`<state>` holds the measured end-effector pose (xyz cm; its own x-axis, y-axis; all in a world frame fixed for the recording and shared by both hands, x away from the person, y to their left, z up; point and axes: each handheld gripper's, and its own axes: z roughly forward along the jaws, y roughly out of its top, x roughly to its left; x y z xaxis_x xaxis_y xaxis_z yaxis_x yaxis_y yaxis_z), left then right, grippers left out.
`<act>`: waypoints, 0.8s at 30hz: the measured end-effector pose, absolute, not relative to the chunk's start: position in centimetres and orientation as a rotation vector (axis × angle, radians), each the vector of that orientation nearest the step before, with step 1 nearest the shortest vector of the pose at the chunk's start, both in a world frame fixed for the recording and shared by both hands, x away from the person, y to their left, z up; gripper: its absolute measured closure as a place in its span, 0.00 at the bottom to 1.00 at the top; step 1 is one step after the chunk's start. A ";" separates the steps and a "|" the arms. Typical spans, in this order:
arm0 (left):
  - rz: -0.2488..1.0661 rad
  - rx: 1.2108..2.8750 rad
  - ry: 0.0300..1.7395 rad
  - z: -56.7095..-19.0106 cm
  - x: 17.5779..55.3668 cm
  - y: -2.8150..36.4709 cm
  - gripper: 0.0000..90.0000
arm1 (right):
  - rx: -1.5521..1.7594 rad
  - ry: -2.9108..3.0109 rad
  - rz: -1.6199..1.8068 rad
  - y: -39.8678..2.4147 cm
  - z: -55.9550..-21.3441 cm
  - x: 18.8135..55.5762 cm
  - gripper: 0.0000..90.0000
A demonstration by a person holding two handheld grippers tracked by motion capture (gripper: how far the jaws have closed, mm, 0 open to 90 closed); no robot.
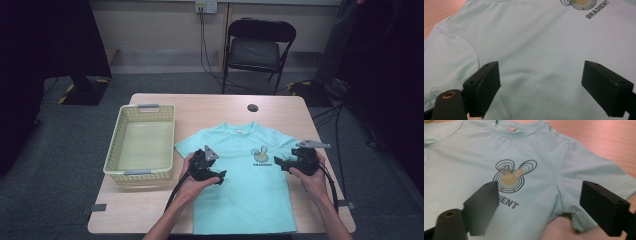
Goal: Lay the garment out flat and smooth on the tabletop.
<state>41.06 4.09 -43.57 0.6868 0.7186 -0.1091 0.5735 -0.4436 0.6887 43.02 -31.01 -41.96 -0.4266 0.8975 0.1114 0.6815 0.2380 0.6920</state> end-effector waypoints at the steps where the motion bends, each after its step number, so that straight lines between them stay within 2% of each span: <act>1: 0.255 2.170 0.975 -43.3 40.6 4.1 0.17 | 1.473 2.225 0.964 -30.9 -42.1 42.5 0.16; 3: 0.256 2.173 0.962 -43.2 40.3 4.1 0.17 | 1.491 2.230 0.955 -30.8 -42.1 42.4 0.16; 4: 0.260 2.166 0.949 -42.9 39.7 4.2 0.17 | 1.483 2.224 0.963 -30.7 -42.0 41.9 0.20; 16: 0.227 2.142 0.960 -42.9 36.8 6.2 0.17 | 1.510 2.180 0.948 -30.2 -41.9 39.3 0.19; 24: 0.249 2.161 0.980 -42.7 35.4 7.7 0.16 | 1.497 2.171 0.925 -30.2 -42.0 37.3 0.18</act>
<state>35.39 7.68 -42.66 0.6895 0.7146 -0.1183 0.5714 -0.4363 0.6951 37.31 -30.24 -41.95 -0.3836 0.9200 0.0803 0.6953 0.2306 0.6807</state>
